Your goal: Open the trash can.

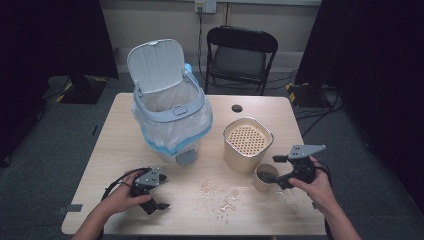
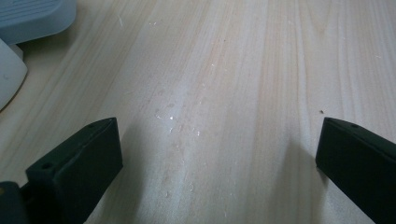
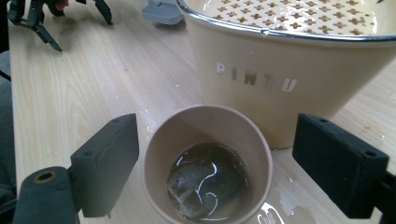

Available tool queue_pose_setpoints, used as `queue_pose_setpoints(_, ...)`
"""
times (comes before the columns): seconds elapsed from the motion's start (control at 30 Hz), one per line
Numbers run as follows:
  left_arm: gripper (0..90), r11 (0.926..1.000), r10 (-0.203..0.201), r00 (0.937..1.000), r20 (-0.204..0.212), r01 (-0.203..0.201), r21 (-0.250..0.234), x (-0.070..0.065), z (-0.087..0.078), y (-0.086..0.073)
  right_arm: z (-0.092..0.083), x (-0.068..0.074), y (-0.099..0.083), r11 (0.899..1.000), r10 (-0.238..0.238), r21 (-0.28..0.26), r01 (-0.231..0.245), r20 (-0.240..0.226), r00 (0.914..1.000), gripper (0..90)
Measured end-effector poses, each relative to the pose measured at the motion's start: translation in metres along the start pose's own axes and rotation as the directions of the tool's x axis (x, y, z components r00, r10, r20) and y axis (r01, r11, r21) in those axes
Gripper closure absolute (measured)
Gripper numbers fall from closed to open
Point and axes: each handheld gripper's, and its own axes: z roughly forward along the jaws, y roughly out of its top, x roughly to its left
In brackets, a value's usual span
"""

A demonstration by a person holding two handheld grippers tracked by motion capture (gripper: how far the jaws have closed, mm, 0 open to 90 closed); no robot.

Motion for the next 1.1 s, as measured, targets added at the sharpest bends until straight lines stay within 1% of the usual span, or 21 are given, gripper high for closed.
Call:
queue_pose_setpoints(0.2, 0.0, 1.0, 0.0, 1.0, 0.0, 0.0, 0.0, 0.0, 0.0, 0.0, 0.001, 0.002, -0.008, 1.0, 0.001, -0.019, -0.001, -0.032, 0.9995, 14.2)
queue_pose_setpoints(0.27, 0.0, 1.0, 0.002, 1.0, 0.001, -0.002, 0.0, 0.0, 0.0, 0.0, 0.0, 0.002, -0.009, 1.0, 0.003, -0.022, -0.004, -0.033, 0.9994, 14.1)
queue_pose_setpoints(0.43, 0.0, 1.0, 0.001, 1.0, 0.0, -0.001, 0.0, 0.0, 0.0, 0.0, 0.002, 0.003, -0.015, 0.998, 0.017, -0.06, -0.02, -0.046, 0.9988, 13.4)
queue_pose_setpoints(0.53, 0.0, 1.0, 0.001, 1.0, 0.0, -0.001, -0.001, 0.0, 0.0, 0.0, 0.004, 0.003, -0.021, 0.998, 0.02, -0.051, -0.022, -0.035, 0.9992, 13.6)
queue_pose_setpoints(0.73, 0.0, 1.0, 0.001, 1.0, 0.0, -0.001, -0.001, 0.0, 0.0, 0.0, 0.009, 0.003, -0.03, 0.999, 0.032, -0.04, -0.033, -0.036, 0.9989, 14.0)
queue_pose_setpoints(0.83, 0.0, 1.0, 0.001, 1.0, 0.0, -0.001, 0.0, 0.0, 0.0, 0.0, 0.014, 0.003, -0.035, 0.999, 0.02, -0.041, -0.022, -0.041, 0.999, 14.0)
queue_pose_setpoints(0.87, 0.0, 1.0, 0.001, 1.0, -0.001, -0.001, -0.001, 0.0, 0.0, 0.0, 0.016, 0.004, -0.038, 0.999, 0.004, -0.044, -0.005, -0.035, 0.9994, 14.1)
queue_pose_setpoints(1.0, 0.0, 1.0, 0.001, 1.0, 0.0, -0.001, 0.0, 0.0, 0.0, 0.0, 0.022, 0.005, -0.043, 0.999, -0.014, -0.035, 0.013, -0.019, 0.9997, 14.4)
queue_pose_setpoints(1.07, 0.0, 1.0, 0.001, 1.0, 0.0, -0.001, -0.001, 0.0, 0.0, 0.0, 0.027, 0.006, -0.047, 1.0, -0.014, -0.026, 0.013, -0.024, 0.9996, 14.6)
queue_pose_setpoints(1.1, 0.0, 1.0, 0.001, 1.0, 0.0, -0.001, 0.0, 0.0, 0.0, 0.0, 0.029, 0.006, -0.047, 1.0, -0.011, -0.02, 0.011, -0.02, 0.9997, 14.5)
